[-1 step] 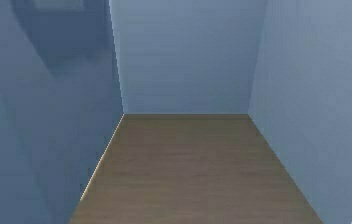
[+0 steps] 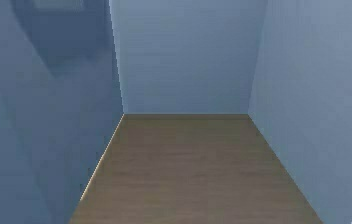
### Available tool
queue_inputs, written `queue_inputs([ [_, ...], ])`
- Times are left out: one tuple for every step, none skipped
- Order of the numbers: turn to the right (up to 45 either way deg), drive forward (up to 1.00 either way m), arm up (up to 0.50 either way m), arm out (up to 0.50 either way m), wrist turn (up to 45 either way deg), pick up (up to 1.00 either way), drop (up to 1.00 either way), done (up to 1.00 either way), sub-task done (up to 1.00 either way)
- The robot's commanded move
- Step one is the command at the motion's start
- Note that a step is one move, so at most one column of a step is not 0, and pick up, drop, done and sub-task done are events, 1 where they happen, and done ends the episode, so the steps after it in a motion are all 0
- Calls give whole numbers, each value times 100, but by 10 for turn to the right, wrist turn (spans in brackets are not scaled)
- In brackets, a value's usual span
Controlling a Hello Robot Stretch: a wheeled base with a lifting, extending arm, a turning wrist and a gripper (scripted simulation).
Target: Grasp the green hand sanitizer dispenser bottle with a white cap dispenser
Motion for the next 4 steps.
queue_inputs([
  [0,0,38,0,0,0,0,0,0],
  [0,0,0,42,0,0,0,0,0],
  [0,0,0,0,450,0,0,0,0],
  [0,0,0,0,450,0,0,0,0],
])
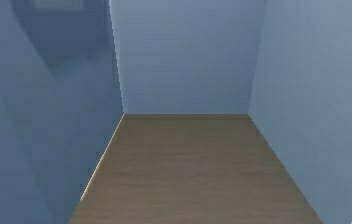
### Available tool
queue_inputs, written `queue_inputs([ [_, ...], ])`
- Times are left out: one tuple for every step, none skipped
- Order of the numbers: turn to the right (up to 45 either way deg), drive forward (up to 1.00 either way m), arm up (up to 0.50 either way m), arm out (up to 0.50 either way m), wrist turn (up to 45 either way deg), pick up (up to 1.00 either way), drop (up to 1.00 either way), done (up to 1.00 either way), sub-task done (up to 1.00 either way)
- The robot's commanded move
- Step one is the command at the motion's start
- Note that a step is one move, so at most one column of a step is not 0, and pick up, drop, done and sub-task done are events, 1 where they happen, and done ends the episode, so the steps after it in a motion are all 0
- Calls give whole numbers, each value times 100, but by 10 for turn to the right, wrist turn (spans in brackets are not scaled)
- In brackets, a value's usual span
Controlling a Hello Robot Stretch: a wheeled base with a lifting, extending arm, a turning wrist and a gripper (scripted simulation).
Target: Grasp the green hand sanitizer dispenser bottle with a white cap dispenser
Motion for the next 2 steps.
queue_inputs([
  [0,0,0,0,450,0,0,0,0],
  [0,0,0,0,450,0,0,0,0],
])
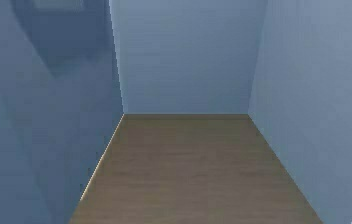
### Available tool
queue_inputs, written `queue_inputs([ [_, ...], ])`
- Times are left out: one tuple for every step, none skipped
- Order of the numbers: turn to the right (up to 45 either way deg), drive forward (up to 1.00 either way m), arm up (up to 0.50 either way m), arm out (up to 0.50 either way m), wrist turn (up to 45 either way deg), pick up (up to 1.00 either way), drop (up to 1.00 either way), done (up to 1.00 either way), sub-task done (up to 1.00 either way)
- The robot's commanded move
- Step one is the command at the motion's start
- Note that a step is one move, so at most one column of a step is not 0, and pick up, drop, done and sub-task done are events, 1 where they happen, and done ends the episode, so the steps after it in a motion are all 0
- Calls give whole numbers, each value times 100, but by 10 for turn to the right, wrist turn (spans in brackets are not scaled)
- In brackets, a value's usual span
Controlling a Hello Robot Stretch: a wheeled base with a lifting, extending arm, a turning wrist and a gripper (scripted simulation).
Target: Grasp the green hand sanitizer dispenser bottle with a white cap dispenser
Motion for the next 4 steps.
queue_inputs([
  [0,0,0,0,90,0,0,0,0],
  [0,0,-22,0,0,0,0,0,0],
  [0,0,0,0,0,100,0,0,0],
  [0,0,10,0,0,0,0,0,0],
])
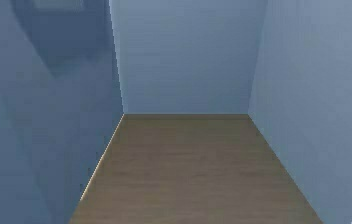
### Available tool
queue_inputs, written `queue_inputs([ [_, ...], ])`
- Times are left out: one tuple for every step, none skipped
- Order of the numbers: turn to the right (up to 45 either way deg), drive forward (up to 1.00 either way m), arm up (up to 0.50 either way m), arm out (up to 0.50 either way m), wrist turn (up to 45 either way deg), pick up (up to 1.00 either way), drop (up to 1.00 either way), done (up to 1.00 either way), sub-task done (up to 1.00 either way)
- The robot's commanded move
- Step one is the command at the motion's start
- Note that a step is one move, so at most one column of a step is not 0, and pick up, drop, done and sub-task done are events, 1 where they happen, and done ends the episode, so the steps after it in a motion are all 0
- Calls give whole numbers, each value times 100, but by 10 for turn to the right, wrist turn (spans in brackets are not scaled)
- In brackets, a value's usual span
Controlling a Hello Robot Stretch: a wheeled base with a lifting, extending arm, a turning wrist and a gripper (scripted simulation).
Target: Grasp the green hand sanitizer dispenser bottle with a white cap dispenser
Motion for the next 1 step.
queue_inputs([
  [0,0,0,0,0,0,0,100,0],
])
